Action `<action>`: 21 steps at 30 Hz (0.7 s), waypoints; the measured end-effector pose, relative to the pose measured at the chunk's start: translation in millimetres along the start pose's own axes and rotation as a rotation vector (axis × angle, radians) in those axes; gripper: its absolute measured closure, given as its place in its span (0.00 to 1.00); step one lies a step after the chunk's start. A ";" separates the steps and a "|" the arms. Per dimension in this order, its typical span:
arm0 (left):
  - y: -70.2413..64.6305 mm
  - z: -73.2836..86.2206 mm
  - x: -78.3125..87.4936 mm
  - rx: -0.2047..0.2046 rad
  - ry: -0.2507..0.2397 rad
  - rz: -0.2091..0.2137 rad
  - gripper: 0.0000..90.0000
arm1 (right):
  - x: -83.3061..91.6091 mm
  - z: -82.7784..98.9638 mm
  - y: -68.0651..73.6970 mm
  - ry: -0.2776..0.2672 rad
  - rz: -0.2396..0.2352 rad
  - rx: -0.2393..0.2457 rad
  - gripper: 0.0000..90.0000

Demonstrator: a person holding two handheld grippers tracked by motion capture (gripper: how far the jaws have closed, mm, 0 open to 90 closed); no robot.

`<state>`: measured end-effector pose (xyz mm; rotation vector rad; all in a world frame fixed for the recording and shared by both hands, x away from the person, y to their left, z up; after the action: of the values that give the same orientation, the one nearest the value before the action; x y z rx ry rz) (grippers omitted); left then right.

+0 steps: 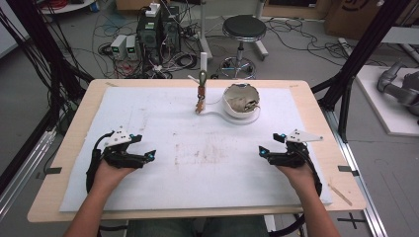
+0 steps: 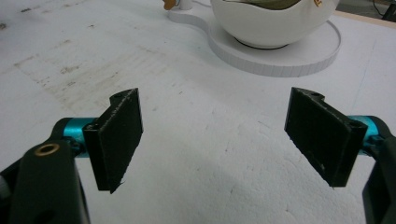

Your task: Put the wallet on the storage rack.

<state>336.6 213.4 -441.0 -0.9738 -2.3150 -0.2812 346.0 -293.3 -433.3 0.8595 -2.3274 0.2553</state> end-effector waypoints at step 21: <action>1.0 1.1 0.4 0.007 0.001 0.000 0.20 | -2.0 1.5 0.1 0.017 0.000 -0.001 0.22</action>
<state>336.7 214.9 -441.7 -0.9704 -2.3131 -0.2739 346.4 -292.9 -435.7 0.8543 -2.3118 0.2602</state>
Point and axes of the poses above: each handheld gripper's, and its own axes: x roughly backward along the jaws, z roughly out of its underside, y roughly to its left, the point moved 2 cm from there along -x, roughly forward along the jaws, and after that the axes turned 9 degrees about y, right-handed, at the moved point
